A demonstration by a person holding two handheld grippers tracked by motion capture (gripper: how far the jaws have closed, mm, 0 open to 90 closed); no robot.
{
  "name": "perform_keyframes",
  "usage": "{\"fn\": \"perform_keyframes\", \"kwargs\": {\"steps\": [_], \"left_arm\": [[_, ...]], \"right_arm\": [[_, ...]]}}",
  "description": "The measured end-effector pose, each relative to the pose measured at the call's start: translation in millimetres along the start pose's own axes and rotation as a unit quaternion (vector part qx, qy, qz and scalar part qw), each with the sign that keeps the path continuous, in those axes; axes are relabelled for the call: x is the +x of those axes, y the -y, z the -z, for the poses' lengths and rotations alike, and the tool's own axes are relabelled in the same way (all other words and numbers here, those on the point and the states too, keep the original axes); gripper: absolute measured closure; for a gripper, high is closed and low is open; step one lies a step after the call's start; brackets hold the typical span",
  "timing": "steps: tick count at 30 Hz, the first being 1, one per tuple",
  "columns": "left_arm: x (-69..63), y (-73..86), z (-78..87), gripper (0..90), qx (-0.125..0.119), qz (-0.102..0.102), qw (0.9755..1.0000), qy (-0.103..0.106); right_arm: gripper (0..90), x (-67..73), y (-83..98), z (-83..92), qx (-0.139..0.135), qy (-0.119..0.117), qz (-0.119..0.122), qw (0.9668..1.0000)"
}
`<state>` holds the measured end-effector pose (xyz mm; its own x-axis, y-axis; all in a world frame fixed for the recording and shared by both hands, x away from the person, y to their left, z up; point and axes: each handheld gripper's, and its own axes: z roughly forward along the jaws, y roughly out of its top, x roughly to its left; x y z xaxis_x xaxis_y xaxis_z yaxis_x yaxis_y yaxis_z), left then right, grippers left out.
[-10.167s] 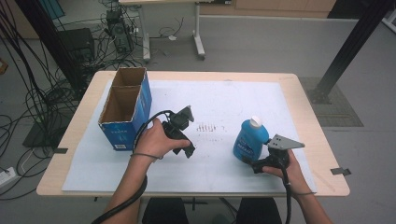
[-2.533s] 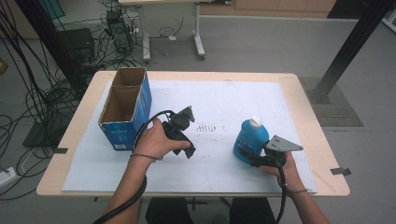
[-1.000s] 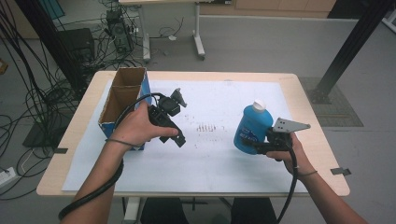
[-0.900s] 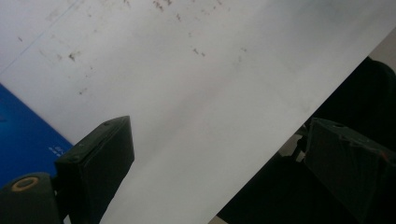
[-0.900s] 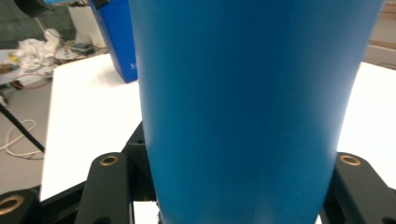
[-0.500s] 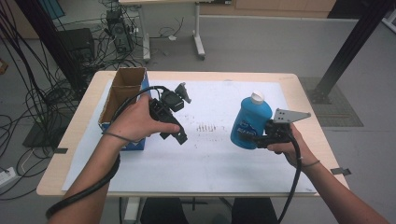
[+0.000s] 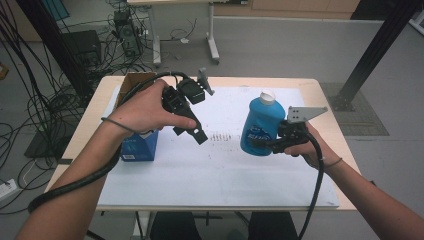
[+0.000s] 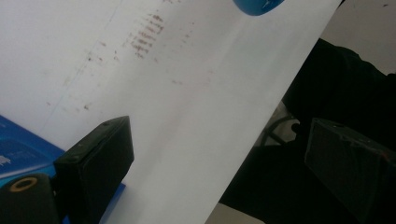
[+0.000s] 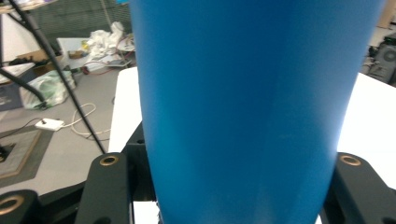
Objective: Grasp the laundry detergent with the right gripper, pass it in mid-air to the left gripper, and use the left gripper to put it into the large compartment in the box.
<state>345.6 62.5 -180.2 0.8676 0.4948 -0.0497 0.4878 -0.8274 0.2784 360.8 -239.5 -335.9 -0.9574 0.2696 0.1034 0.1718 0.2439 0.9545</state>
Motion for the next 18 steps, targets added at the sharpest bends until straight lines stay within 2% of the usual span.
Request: {"fn": "perform_keyframes", "kwargs": {"steps": [7,8,15,18], "left_arm": [[1.0,-1.0,7.6,8.1,-0.007,-0.018,0.9998,0.006],[1.2,-0.5,8.9,8.2,-0.008,-0.023,0.9997,0.003],[-0.5,1.3,14.5,8.2,-0.02,-0.03,0.9993,0.013],[-2.4,1.4,18.2,8.2,-0.03,-0.04,0.9986,0.017]], "right_arm": [[41.9,-0.8,-9.0,-4.4,0.001,-0.026,0.005,0.9997],[41.9,-0.2,-12.8,-7.2,0.003,-0.039,0.011,0.9992],[41.9,4.5,-23.6,-16.4,0.017,-0.069,0.025,0.9971],[41.9,8.6,-29.8,-24.6,0.017,-0.087,0.032,0.9956]]}}
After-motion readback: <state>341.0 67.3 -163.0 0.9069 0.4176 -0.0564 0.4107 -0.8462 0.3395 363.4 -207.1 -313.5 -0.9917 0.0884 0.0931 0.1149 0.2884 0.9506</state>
